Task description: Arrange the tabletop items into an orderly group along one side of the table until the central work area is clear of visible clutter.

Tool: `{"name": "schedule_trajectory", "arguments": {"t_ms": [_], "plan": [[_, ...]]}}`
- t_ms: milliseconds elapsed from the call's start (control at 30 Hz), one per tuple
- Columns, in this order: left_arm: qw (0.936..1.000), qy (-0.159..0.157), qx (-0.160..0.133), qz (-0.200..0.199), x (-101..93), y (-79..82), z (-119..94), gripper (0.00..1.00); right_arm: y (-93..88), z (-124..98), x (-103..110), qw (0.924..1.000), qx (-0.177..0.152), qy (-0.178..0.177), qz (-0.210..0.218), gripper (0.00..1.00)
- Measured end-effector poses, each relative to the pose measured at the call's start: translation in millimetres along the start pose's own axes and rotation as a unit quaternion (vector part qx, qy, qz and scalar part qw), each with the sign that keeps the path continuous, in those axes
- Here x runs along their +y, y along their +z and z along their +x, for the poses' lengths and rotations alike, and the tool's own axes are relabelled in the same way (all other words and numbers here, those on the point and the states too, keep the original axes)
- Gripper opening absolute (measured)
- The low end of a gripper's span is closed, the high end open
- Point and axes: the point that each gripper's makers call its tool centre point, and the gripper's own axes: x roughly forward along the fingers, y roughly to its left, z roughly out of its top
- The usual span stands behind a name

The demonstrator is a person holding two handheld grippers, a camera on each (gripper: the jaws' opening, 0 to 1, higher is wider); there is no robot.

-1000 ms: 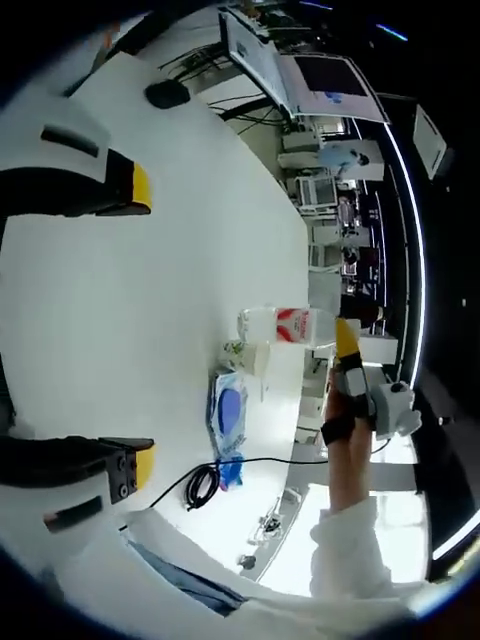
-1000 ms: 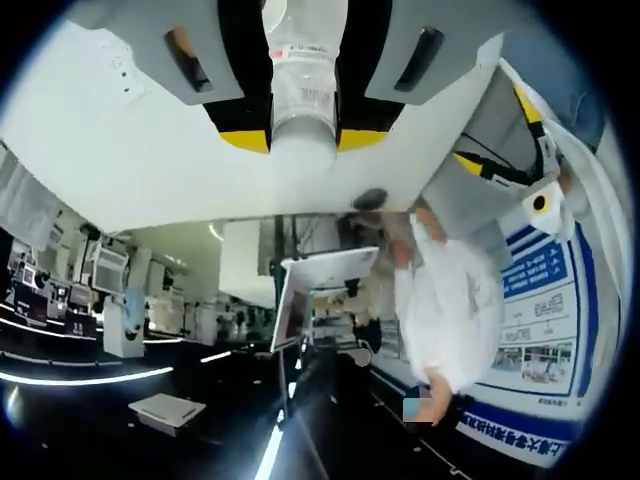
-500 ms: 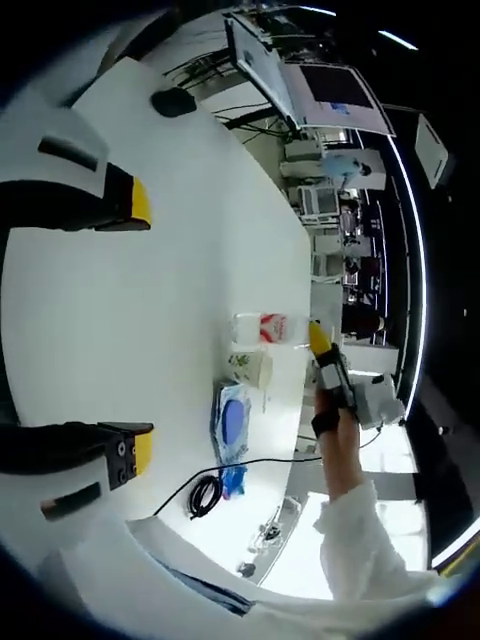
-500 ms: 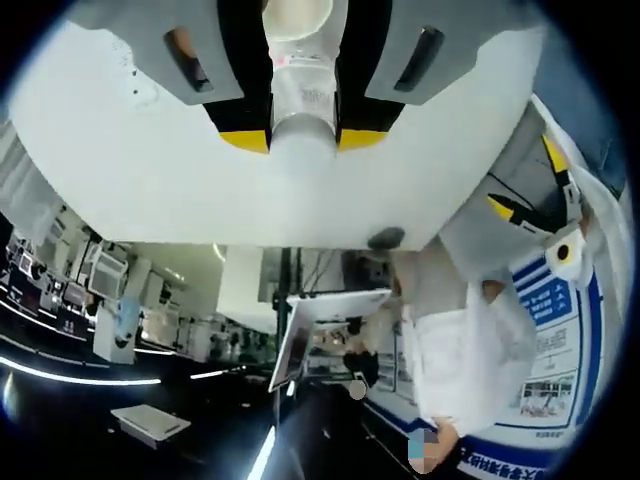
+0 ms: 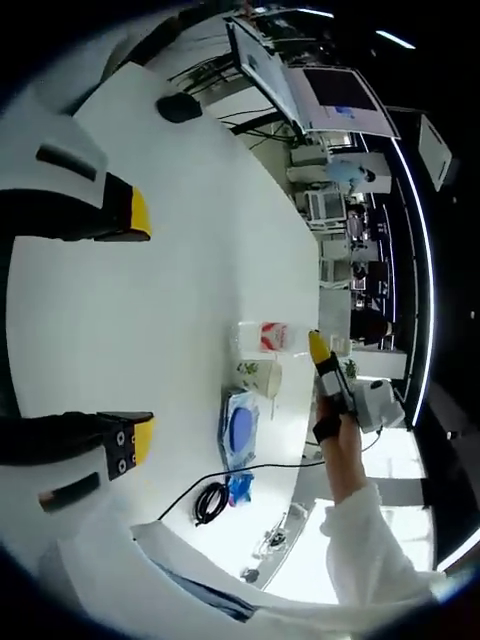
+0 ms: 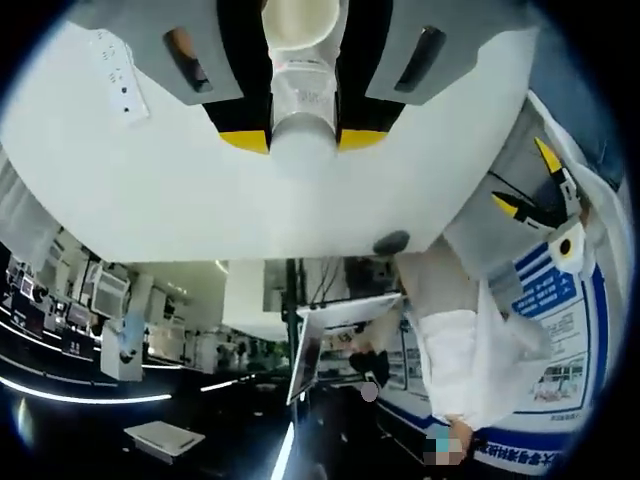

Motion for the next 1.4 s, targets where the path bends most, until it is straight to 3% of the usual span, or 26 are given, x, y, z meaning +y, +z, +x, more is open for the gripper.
{"name": "schedule_trajectory", "arguments": {"t_ms": [333,467,600,767,900,1133,1400], "plan": [[0.9997,-0.003,0.015,0.020,-8.3,-1.7,0.1,0.67,-2.3,0.1,-0.7,0.9998,0.004,-0.010,0.014,0.23],[0.9995,0.001,0.021,0.024,-7.4,-3.1,0.2,0.68,-3.6,-0.5,-4.3,0.9976,0.012,-0.025,0.063,0.46],[0.9997,0.002,0.017,0.019,-5.0,-3.3,0.4,0.71,1.2,-11.7,-7.2,0.9964,-0.001,-0.040,0.074,0.53],[0.9999,0.000,0.009,0.015,-6.9,1.2,-0.2,0.75,-1.4,-28.5,-11.1,0.9880,-0.014,-0.071,0.137,0.76],[0.9998,-0.003,0.010,0.017,-10.5,2.5,-0.6,0.75,-4.5,-45.2,-10.2,0.9816,-0.035,-0.097,0.160,0.83],[0.9998,-0.008,0.002,0.017,-10.8,5.2,-2.2,0.75,-14.4,-70.3,-0.1,0.9760,-0.044,-0.118,0.178,0.86],[0.9995,-0.017,0.006,0.024,-17.6,3.9,-2.8,0.75,-11.0,-105.1,8.1,0.9666,-0.083,-0.152,0.189,0.84]]}}
